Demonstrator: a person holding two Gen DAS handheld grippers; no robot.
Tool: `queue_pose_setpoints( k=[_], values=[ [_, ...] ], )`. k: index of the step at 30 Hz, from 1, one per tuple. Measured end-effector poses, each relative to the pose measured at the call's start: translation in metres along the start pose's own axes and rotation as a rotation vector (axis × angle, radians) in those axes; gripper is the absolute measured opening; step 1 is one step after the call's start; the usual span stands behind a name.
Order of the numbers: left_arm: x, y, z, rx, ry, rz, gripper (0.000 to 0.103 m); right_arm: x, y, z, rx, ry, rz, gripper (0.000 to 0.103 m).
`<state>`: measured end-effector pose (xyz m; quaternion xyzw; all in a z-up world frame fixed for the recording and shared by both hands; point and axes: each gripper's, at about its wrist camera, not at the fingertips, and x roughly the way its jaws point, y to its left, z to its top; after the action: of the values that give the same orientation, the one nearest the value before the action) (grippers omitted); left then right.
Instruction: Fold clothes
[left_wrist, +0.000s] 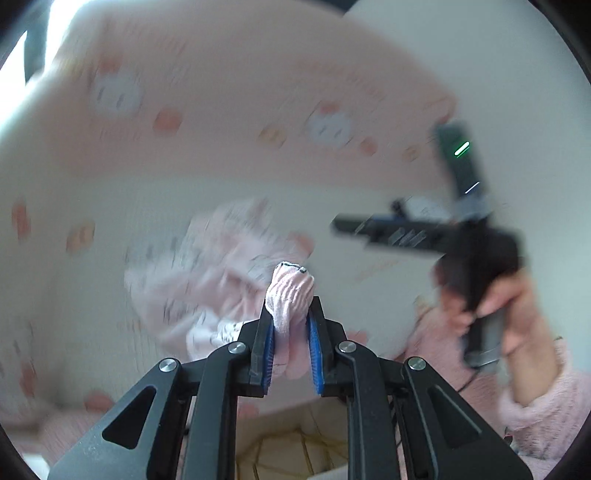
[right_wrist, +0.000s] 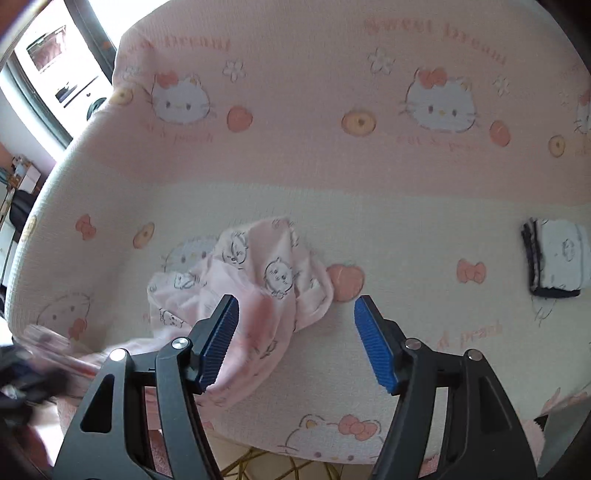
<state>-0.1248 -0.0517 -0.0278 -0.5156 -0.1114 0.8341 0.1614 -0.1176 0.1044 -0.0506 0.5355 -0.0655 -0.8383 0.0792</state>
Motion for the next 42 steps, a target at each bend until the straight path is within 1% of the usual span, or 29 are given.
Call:
queue_pose_setpoints(
  k=[2,3,5,6,8,10,13,14,16,18,21,24,25,27,29,32,34,35,36,37,38,39,40,42],
  values=[
    [0.016,0.012,-0.019,-0.067,0.033,0.014,0.016,0.012,0.007,-0.011,-0.035,0.05,0.009,0.07],
    [0.019,0.018,-0.026,-0.095,0.038,0.025,0.017,0.023,0.009,-0.017,-0.059,0.081,0.001,0.071],
    [0.026,0.032,-0.037,-0.166,0.049,0.076,0.025,0.045,0.011,-0.032,-0.096,0.14,-0.037,0.071],
    [0.029,0.039,-0.041,-0.2,0.053,0.098,0.028,0.055,0.009,-0.039,-0.099,0.165,-0.056,0.071],
    [0.032,0.055,-0.047,-0.261,0.049,0.12,0.029,0.067,0.003,-0.05,-0.085,0.189,-0.073,0.071],
    [0.027,0.069,-0.048,-0.3,0.043,0.126,0.029,0.078,-0.002,-0.061,-0.08,0.21,-0.095,0.071],
    [0.02,0.077,-0.043,-0.302,0.008,0.164,0.03,0.085,-0.002,-0.071,-0.14,0.22,-0.144,0.071],
    [0.02,0.078,-0.041,-0.297,0.005,0.171,0.031,0.087,-0.001,-0.073,-0.161,0.223,-0.146,0.071],
    [0.021,0.078,-0.039,-0.29,0.007,0.177,0.031,0.091,0.003,-0.072,-0.192,0.223,-0.117,0.071],
    [0.021,0.08,-0.039,-0.293,0.007,0.175,0.031,0.097,0.01,-0.065,-0.229,0.198,-0.105,0.071],
    [0.023,0.082,-0.041,-0.294,0.021,0.2,0.031,0.098,0.016,-0.048,-0.265,0.133,-0.128,0.071],
    [0.026,0.089,-0.042,-0.304,0.037,0.203,0.031,0.094,0.016,-0.029,-0.265,0.075,-0.086,0.071],
    [0.026,0.091,-0.041,-0.309,0.041,0.205,0.031,0.095,0.017,-0.024,-0.28,0.077,-0.067,0.071],
    [0.026,0.096,-0.039,-0.317,0.049,0.209,0.031,0.101,0.025,-0.02,-0.355,0.134,-0.023,0.071],
    [0.025,0.098,-0.036,-0.308,0.055,0.208,0.032,0.104,0.035,-0.024,-0.443,0.199,0.023,0.071],
    [0.03,0.099,-0.034,-0.285,0.074,0.2,0.037,0.102,0.045,-0.039,-0.517,0.22,0.032,0.071],
    [0.034,0.101,-0.034,-0.284,0.09,0.2,0.039,0.109,0.045,-0.042,-0.508,0.217,0.005,0.071],
    [0.034,0.102,-0.033,-0.292,0.09,0.193,0.039,0.116,0.043,-0.042,-0.489,0.221,-0.022,0.065],
    [0.032,0.103,-0.033,-0.304,0.085,0.182,0.039,0.122,0.041,-0.043,-0.466,0.224,-0.045,0.036],
    [0.031,0.105,-0.032,-0.316,0.08,0.17,0.039,0.122,0.037,-0.042,-0.433,0.214,-0.051,0.019],
    [0.026,0.106,-0.033,-0.326,0.063,0.147,0.041,0.117,0.032,-0.04,-0.388,0.189,-0.043,0.01],
    [0.018,0.107,-0.033,-0.335,0.04,0.117,0.044,0.11,0.026,-0.039,-0.344,0.156,-0.032,0.008],
    [0.011,0.108,-0.035,-0.341,0.018,0.094,0.05,0.096,0.02,-0.035,-0.3,0.104,-0.022,0.008],
    [0.002,0.111,-0.037,-0.345,-0.004,0.073,0.05,0.064,0.011,-0.028,-0.248,-0.002,-0.051,0.007]
  ],
)
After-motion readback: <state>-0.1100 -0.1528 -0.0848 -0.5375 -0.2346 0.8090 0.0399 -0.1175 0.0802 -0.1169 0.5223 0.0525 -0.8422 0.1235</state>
